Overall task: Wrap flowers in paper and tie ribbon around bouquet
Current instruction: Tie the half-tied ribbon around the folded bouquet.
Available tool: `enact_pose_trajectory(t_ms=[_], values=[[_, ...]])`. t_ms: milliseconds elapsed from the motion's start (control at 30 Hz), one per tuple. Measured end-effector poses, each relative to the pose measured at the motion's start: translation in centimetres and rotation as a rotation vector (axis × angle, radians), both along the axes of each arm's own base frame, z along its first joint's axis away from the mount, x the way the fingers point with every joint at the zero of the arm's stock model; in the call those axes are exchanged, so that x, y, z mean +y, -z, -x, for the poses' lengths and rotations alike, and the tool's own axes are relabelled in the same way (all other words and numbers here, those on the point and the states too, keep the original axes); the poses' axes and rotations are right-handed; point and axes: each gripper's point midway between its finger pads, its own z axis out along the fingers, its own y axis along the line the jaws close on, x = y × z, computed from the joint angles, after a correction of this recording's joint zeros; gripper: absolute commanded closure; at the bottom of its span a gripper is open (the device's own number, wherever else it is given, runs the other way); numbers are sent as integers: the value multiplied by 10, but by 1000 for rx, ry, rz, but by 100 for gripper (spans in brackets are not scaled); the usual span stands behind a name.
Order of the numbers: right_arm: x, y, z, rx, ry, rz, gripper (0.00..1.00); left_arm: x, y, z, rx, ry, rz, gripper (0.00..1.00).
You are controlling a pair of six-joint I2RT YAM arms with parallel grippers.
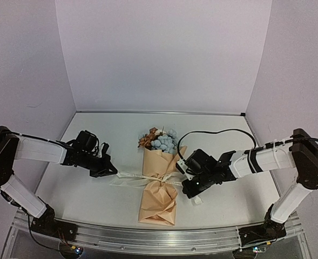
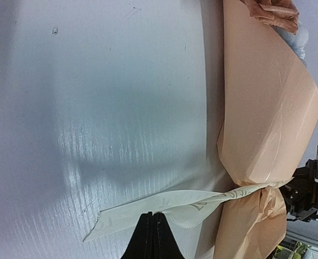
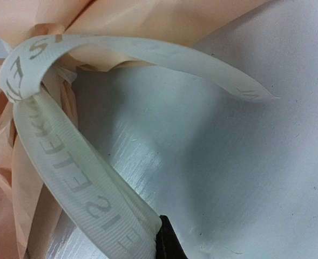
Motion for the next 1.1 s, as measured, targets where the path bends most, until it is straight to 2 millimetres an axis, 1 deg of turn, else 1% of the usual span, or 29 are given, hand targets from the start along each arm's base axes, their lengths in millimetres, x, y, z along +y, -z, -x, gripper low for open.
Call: enact_pose_trajectory(t_ms=[267,433,600,667,700,733,767,867,933,967,1000,1033,1067,1100], values=[[-4,3,-2,31,52,-35,100,1,-1,4,8,6,42,100],[-4,1,-2,62,73,-63,100,0,-5,4,10,15,71,100],[-2,-6,4,110,75,-74,99,-1,-7,4,9,28,88,100],[0,-12,6,132,74,-81,82,-1,-8,4,7,33,92,99],[0,-15,7,142,76,-85,72,-1,-8,4,4,36,92,96],[-2,-18,9,156,80,-77,63,0,-8,3,-1,35,87,91],[-6,-20,12,173,89,-63,55,3,-8,1,-6,30,80,85],[-18,-20,20,224,107,-23,37,10,-9,-6,-25,13,64,62],[-22,-21,23,247,122,-7,17,10,-13,-9,-47,24,59,49],[-23,-23,24,251,123,-2,9,9,-16,-9,-53,27,58,42],[-24,-25,25,255,125,1,4,8,-20,-9,-64,33,57,36],[-26,-29,26,255,127,3,2,8,-25,-10,-78,37,57,32],[-26,-33,26,255,128,4,2,7,-29,-11,-91,39,57,29],[-27,-38,26,252,128,3,2,7,-35,-12,-106,37,57,22]])
